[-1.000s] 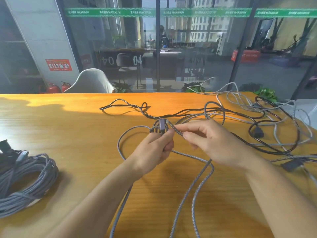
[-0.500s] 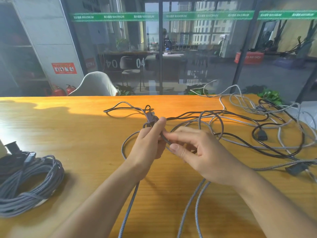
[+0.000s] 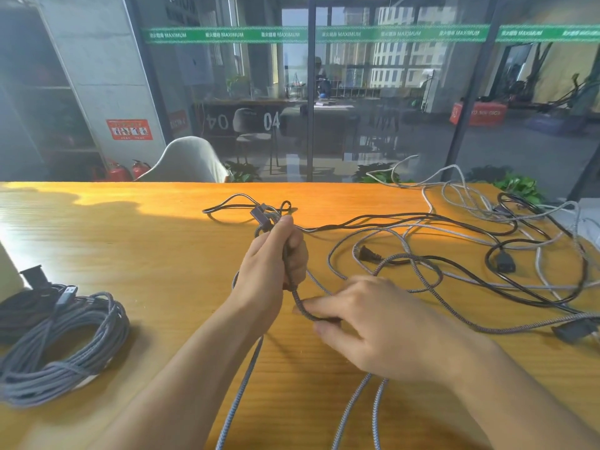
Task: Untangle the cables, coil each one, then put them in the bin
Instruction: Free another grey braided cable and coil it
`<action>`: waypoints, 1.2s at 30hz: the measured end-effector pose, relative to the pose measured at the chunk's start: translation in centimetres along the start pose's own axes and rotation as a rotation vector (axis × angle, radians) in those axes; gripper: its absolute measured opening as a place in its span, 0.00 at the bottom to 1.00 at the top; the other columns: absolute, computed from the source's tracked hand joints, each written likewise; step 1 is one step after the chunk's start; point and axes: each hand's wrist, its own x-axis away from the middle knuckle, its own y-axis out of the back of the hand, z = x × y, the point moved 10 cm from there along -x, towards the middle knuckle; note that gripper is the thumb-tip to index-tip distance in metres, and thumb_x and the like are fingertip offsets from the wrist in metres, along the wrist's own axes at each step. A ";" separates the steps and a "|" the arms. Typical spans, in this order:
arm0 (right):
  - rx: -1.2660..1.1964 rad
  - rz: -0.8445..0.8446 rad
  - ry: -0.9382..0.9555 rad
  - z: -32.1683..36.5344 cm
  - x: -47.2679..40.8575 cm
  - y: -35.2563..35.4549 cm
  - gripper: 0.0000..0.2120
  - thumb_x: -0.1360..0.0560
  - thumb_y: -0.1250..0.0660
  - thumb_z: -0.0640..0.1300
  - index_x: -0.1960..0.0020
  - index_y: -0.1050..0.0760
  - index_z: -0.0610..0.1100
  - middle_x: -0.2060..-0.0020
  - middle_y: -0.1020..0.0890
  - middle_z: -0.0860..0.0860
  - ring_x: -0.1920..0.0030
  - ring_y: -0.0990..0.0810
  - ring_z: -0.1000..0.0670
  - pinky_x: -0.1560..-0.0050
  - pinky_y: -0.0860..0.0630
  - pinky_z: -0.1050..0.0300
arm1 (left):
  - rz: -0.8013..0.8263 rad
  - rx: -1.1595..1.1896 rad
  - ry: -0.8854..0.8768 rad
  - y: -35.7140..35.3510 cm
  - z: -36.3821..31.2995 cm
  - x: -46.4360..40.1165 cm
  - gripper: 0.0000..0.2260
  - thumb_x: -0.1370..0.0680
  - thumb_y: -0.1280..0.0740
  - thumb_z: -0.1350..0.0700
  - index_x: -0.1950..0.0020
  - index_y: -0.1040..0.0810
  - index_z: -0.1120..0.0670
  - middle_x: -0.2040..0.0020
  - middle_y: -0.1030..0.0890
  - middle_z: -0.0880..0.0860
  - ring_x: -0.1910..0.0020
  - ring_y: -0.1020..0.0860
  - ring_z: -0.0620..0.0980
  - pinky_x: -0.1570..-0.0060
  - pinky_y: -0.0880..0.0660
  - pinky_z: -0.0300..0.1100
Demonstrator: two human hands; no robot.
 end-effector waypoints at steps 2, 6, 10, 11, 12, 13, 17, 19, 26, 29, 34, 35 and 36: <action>-0.128 0.057 0.019 0.5 0.0 -0.3 0.10 0.14 0.44 0.52 0.45 0.24 0.55 0.61 0.17 0.55 0.60 0.23 0.49 0.52 0.26 0.52 | 0.034 0.057 -0.014 -0.6 -0.4 0.3 0.18 0.13 0.42 0.49 0.62 0.34 0.51 0.69 0.35 0.52 0.70 0.39 0.52 0.66 0.43 0.47; -0.463 0.169 -0.001 0.6 -0.1 -1.8 0.16 0.12 0.45 0.48 0.52 0.25 0.64 0.55 0.15 0.59 0.53 0.18 0.55 0.48 0.22 0.53 | 0.206 0.243 0.013 -3.2 -1.1 1.4 0.17 0.14 0.42 0.47 0.60 0.34 0.53 0.69 0.35 0.53 0.72 0.34 0.52 0.68 0.34 0.42; -0.255 0.089 0.006 -0.9 -1.2 -3.1 0.13 0.12 0.47 0.52 0.45 0.24 0.56 0.55 0.16 0.59 0.53 0.21 0.55 0.44 0.27 0.55 | 0.338 0.241 0.094 -4.5 -1.2 2.3 0.17 0.14 0.44 0.46 0.60 0.36 0.53 0.71 0.37 0.50 0.76 0.38 0.48 0.73 0.38 0.39; -0.167 0.033 0.022 -1.3 -1.5 -3.0 0.13 0.12 0.48 0.53 0.46 0.25 0.57 0.57 0.17 0.58 0.55 0.22 0.54 0.43 0.29 0.56 | 0.346 0.236 0.105 -4.4 -1.2 2.2 0.17 0.14 0.44 0.46 0.60 0.36 0.52 0.72 0.39 0.49 0.77 0.40 0.46 0.73 0.41 0.40; -0.078 -0.017 0.039 -1.5 -1.6 -2.8 0.13 0.12 0.49 0.54 0.47 0.26 0.57 0.59 0.17 0.58 0.56 0.23 0.53 0.42 0.32 0.57 | 0.350 0.237 0.115 -4.3 -1.2 2.2 0.17 0.15 0.44 0.45 0.60 0.35 0.52 0.73 0.40 0.48 0.78 0.42 0.45 0.73 0.44 0.41; -0.007 -0.051 0.051 -1.5 -1.7 -2.6 0.14 0.12 0.50 0.55 0.48 0.28 0.56 0.61 0.18 0.56 0.58 0.25 0.52 0.41 0.34 0.57 | 0.353 0.241 0.123 -4.2 -1.2 2.1 0.17 0.15 0.44 0.45 0.61 0.35 0.51 0.73 0.41 0.47 0.78 0.43 0.44 0.72 0.46 0.41; 0.102 -0.122 0.042 -1.1 -1.7 -2.0 0.19 0.14 0.54 0.58 0.52 0.29 0.54 0.69 0.26 0.55 0.64 0.31 0.49 0.45 0.33 0.52 | 0.352 0.249 0.135 -3.7 -1.3 2.0 0.18 0.15 0.43 0.45 0.62 0.36 0.50 0.73 0.43 0.46 0.77 0.45 0.44 0.71 0.50 0.43; 0.126 -0.111 -0.038 -1.9 -1.7 -1.4 0.25 0.16 0.56 0.64 0.58 0.31 0.51 0.70 0.27 0.54 0.65 0.30 0.49 0.50 0.32 0.51 | 0.340 0.254 0.138 -3.5 -1.6 2.0 0.18 0.15 0.43 0.45 0.63 0.37 0.50 0.73 0.43 0.46 0.76 0.47 0.45 0.72 0.50 0.42; -0.243 0.129 -0.322 -9.6 1.5 -0.6 0.29 0.22 0.43 0.73 0.62 0.21 0.49 0.70 0.23 0.46 0.71 0.29 0.55 0.66 0.35 0.67 | 0.478 0.255 0.190 -4.4 -1.9 2.8 0.20 0.15 0.43 0.43 0.65 0.35 0.49 0.75 0.40 0.43 0.76 0.48 0.45 0.76 0.47 0.38; -0.576 0.201 -0.297 -11.0 2.8 -0.6 0.20 0.21 0.34 0.63 0.61 0.21 0.49 0.68 0.27 0.49 0.65 0.30 0.52 0.59 0.30 0.63 | 0.525 0.299 0.213 -4.4 -2.3 3.0 0.19 0.17 0.42 0.43 0.66 0.34 0.49 0.76 0.39 0.42 0.77 0.48 0.44 0.77 0.47 0.37; -0.753 0.231 -0.223 -12.1 4.0 0.3 0.17 0.17 0.35 0.57 0.56 0.18 0.47 0.69 0.26 0.47 0.65 0.29 0.49 0.55 0.28 0.59 | 0.623 0.304 0.264 -5.0 -2.3 3.7 0.20 0.17 0.44 0.43 0.67 0.33 0.49 0.75 0.43 0.45 0.78 0.47 0.45 0.78 0.48 0.37; -0.718 0.218 -0.256 -12.6 4.1 0.4 0.19 0.18 0.34 0.59 0.57 0.18 0.46 0.69 0.25 0.49 0.66 0.29 0.50 0.56 0.29 0.58 | 0.645 0.305 0.273 -5.3 -2.2 3.9 0.20 0.17 0.44 0.43 0.67 0.33 0.49 0.75 0.43 0.44 0.78 0.47 0.45 0.78 0.47 0.37; -0.645 0.183 -0.316 -13.3 4.1 0.5 0.21 0.19 0.33 0.62 0.59 0.18 0.46 0.69 0.25 0.50 0.66 0.30 0.51 0.58 0.30 0.57 | 0.664 0.302 0.280 -5.5 -2.1 4.1 0.20 0.16 0.44 0.44 0.66 0.33 0.49 0.75 0.42 0.44 0.77 0.47 0.45 0.78 0.46 0.36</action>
